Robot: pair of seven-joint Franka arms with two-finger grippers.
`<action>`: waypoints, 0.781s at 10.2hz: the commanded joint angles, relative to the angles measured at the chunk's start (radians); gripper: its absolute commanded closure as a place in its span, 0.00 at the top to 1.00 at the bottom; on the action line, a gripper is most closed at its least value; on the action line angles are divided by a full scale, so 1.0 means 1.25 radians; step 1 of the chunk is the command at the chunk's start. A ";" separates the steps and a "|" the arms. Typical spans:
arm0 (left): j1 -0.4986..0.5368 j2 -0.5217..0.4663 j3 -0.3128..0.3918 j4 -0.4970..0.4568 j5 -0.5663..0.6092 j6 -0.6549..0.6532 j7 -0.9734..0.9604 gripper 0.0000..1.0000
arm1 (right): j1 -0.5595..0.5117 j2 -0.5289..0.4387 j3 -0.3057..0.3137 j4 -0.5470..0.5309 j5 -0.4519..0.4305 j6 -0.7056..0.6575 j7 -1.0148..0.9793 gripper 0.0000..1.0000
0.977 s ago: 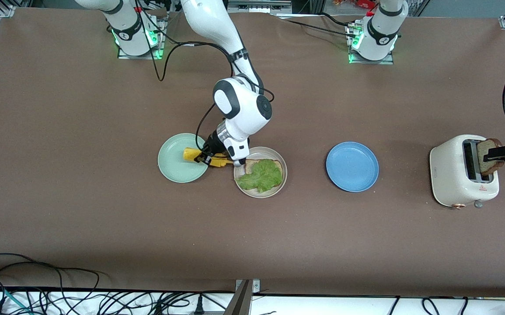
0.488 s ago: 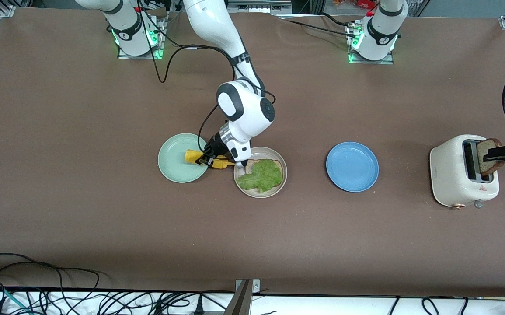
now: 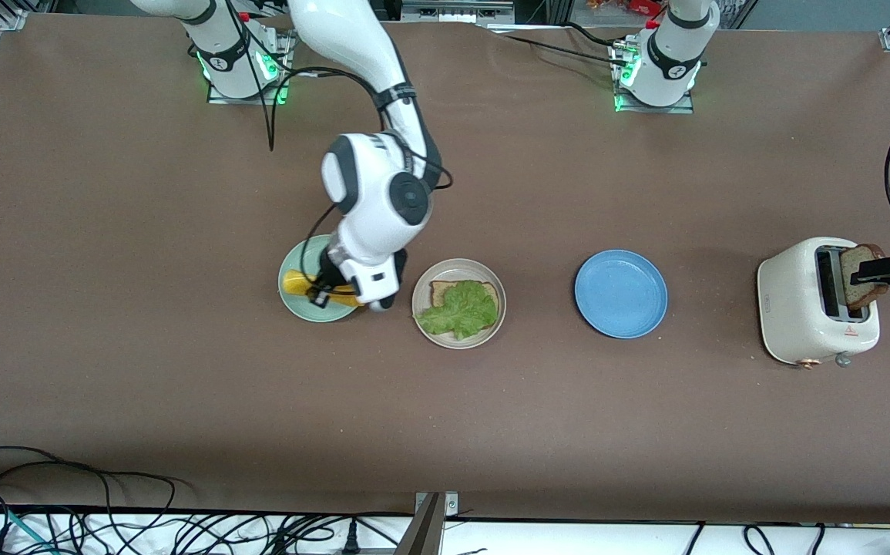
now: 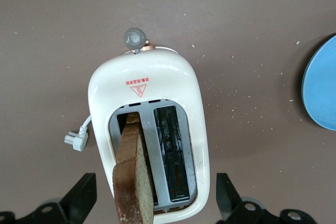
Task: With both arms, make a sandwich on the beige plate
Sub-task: 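Carry the mustard bottle with the right gripper back to its spot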
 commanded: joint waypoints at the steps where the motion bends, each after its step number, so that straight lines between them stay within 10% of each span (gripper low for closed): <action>1: -0.002 -0.007 -0.002 0.000 0.010 -0.011 -0.002 1.00 | -0.029 -0.065 -0.073 -0.048 0.117 -0.021 -0.178 0.00; 8: 0.007 0.004 0.000 -0.020 0.011 -0.001 -0.024 1.00 | -0.215 -0.252 -0.107 -0.243 0.406 -0.036 -0.635 0.00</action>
